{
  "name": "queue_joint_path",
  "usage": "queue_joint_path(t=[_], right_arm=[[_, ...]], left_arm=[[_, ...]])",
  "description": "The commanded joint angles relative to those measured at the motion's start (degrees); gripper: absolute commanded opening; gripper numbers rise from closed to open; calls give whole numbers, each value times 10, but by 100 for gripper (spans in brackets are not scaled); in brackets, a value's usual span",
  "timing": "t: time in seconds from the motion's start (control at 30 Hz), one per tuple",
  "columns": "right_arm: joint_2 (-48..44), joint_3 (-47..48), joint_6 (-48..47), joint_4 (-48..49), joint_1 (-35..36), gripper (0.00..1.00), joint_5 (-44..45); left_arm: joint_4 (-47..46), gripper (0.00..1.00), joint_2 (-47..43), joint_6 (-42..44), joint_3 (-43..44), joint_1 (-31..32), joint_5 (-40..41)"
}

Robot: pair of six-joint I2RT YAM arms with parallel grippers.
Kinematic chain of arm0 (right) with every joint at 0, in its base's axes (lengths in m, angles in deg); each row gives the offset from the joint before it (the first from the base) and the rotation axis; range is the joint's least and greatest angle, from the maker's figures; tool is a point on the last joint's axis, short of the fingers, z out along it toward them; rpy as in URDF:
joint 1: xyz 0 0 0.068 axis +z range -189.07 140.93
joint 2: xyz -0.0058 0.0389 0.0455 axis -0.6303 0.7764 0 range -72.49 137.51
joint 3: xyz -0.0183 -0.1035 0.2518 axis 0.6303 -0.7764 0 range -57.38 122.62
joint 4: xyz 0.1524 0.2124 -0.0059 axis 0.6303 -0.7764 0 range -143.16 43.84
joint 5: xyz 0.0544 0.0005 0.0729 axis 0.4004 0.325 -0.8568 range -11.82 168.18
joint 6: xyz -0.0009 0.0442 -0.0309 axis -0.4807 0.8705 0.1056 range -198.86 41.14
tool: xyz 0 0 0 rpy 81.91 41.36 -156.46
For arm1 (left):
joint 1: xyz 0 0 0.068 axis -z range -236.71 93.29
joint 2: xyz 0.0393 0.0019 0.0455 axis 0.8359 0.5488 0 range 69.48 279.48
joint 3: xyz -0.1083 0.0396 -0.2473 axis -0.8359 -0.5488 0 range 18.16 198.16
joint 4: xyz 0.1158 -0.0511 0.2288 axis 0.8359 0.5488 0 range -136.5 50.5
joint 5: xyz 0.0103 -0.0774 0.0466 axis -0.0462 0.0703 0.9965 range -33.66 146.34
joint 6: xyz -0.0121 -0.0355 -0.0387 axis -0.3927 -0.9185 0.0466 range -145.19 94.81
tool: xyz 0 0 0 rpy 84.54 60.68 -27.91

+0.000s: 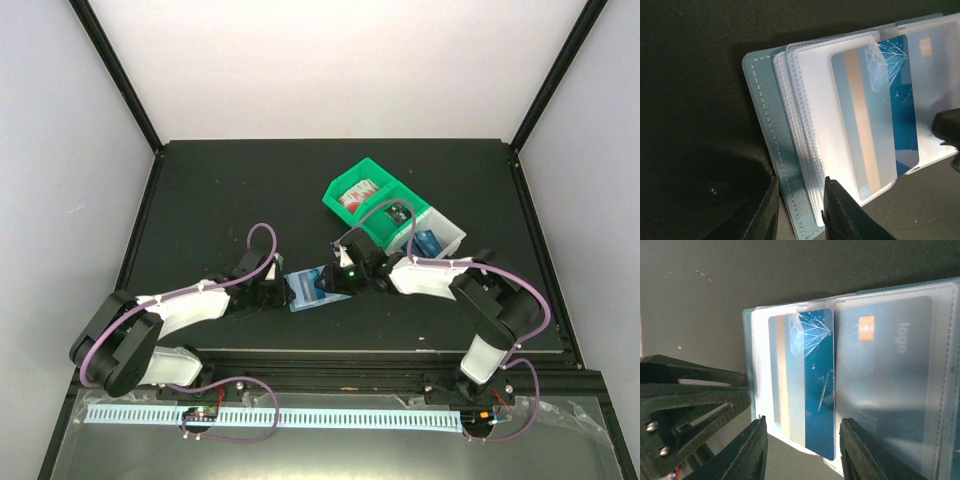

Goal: Put the credit cards into the card holder
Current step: Insert the credit card into the card holder.

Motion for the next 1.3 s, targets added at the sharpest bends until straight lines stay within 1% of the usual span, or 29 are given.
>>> queue_joint_path(t=[0.0,0.1,0.3,0.57,0.83,1.03,1.13,1.27], right_arm=[[27,39,-31,-58,17,42,67],[44,48,-38,-61,24,42,70],[56,65,-49,-64,39,42,69],[80,91,-61,-56,43,42,38],[94,98,-78,-30,44,42,12],[108,95,-63,34,44,42,-55],[91,78,-52,52,42,41,-38],[45,63,-57,36,38,42,30]], left_arm=[[-14,28,0,1,-1,4,-16],[-16,30,4,-1,-2,4,-16],[-21,31,8,-4,-6,4,-14],[-26,32,11,-6,-12,4,-7],[-30,31,15,-2,-13,4,-6],[-30,31,15,4,-12,3,-7],[-28,31,13,7,-10,4,-10],[-19,32,2,9,-7,4,-10]])
